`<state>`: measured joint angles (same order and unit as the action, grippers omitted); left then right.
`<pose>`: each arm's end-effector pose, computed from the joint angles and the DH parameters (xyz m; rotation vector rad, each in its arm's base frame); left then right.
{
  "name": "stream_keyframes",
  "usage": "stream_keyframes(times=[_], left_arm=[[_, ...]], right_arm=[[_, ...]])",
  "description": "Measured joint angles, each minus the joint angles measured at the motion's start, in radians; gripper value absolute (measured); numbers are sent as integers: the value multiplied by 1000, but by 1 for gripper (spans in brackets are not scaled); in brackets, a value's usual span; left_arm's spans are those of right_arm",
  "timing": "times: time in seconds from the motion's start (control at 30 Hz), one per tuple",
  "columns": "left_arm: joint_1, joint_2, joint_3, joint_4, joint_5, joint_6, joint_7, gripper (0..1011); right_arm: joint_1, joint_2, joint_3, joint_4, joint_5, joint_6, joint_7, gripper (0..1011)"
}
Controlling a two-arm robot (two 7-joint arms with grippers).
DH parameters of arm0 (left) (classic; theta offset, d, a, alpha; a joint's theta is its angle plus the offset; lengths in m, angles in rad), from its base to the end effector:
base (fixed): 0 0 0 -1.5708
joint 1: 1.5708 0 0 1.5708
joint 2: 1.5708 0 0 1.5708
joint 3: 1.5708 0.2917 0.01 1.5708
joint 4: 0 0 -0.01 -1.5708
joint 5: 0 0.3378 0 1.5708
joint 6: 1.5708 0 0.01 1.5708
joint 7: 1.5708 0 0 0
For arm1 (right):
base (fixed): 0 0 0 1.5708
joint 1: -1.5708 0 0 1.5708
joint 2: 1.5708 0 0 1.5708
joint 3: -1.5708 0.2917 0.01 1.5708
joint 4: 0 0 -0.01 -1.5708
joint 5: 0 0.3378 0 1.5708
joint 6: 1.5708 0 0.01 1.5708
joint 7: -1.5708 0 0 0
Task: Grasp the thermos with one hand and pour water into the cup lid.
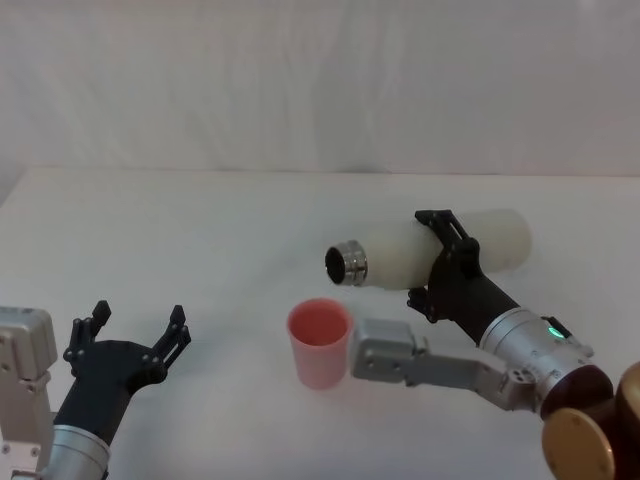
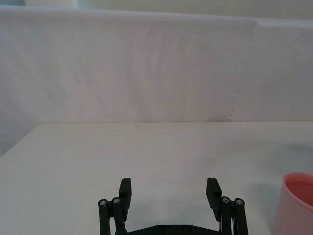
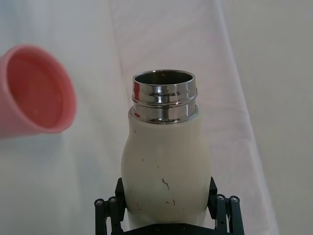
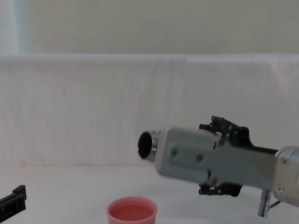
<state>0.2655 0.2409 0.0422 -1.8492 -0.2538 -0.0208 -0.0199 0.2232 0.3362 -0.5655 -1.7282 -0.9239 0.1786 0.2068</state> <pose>0.2814 0.0349 -0.2870 -0.0381 0.0141 1.4460 0.3588 0.0966 -0.2227 -0.7739 -1.1190 -0.8771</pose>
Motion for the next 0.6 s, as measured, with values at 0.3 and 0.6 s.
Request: stream_keyframes(times=[0.3,0.6], left_arm=[[0,0,0,0,0,0,0,1001],[0,0,0,0,0,0,0,1001]], right_arm=[[-51,-26,74,-38,135,-15,3,959],[-94,-60,153,-64,288,-36,11,959]])
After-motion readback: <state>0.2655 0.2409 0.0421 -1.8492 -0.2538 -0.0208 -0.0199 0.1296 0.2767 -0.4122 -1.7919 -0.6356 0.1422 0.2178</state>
